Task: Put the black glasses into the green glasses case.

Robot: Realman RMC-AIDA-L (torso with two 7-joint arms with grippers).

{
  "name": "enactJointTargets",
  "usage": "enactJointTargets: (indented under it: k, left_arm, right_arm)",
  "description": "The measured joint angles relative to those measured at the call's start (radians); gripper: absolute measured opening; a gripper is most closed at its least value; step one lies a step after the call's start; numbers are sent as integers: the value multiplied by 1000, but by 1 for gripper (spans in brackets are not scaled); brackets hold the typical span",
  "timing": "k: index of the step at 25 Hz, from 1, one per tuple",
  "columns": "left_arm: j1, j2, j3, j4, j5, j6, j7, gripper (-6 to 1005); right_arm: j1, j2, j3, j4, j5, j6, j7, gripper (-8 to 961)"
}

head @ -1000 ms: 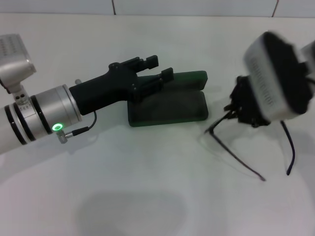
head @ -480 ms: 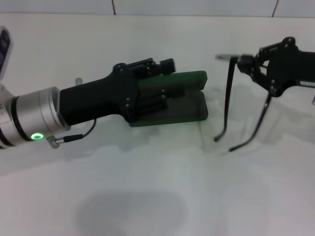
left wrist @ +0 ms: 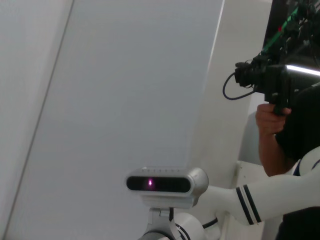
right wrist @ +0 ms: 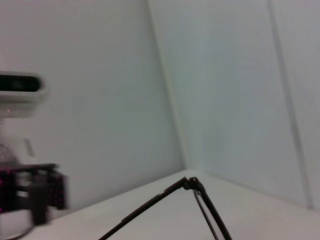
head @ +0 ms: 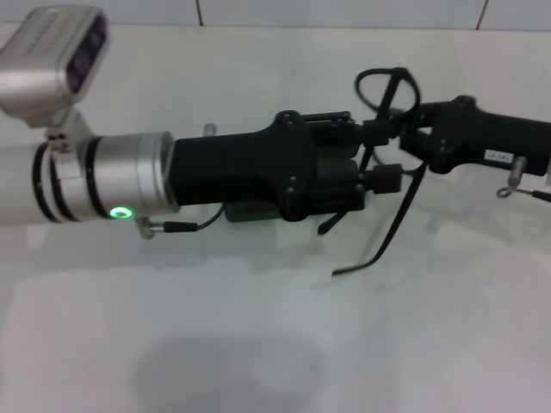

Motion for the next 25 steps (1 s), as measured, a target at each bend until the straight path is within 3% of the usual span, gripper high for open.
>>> enactJointTargets:
  k: [6, 19, 25]
  left_arm:
    - [-40, -3, -4, -1, 48, -31, -76, 588]
    - [-46, -6, 1, 7, 122, -33, -99, 588]
    - [-46, -6, -1, 10, 127, -32, -99, 588]
  right_arm:
    - [7, 7, -6, 6, -53, -84, 53, 107]
    - [18, 7, -50, 8, -79, -174, 127, 106]
    - [15, -4, -47, 13, -79, -180, 145, 106]
